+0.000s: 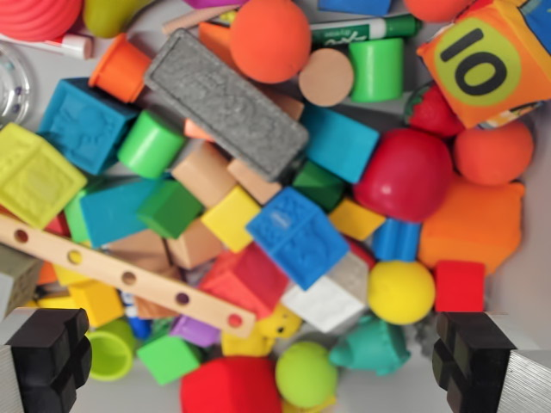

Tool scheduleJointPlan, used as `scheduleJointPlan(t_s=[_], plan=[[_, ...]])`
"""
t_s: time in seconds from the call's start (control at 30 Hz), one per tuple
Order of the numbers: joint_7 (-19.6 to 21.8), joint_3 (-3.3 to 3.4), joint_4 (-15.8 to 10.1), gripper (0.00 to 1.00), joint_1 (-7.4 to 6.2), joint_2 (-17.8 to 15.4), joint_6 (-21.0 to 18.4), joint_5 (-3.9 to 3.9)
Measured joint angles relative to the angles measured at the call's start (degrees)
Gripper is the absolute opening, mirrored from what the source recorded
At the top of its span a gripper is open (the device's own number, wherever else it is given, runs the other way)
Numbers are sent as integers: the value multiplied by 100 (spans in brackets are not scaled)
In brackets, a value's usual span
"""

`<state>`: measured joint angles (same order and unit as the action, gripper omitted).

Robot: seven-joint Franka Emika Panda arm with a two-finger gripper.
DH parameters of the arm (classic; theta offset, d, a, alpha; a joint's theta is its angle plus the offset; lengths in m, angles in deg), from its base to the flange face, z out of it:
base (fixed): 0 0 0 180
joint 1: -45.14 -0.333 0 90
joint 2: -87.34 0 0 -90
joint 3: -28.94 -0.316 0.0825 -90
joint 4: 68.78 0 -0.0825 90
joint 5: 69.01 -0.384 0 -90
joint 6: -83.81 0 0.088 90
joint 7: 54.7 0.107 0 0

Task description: Pick an object from the bin

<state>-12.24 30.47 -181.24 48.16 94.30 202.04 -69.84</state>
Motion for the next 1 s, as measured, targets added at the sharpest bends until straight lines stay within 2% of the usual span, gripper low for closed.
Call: scheduleJointPlan(t_s=[0.53, 1.0], plan=[[-1043, 38, 172, 100, 166, 326, 163, 0], [-2382, 48, 459, 100, 410, 774, 335, 0]])
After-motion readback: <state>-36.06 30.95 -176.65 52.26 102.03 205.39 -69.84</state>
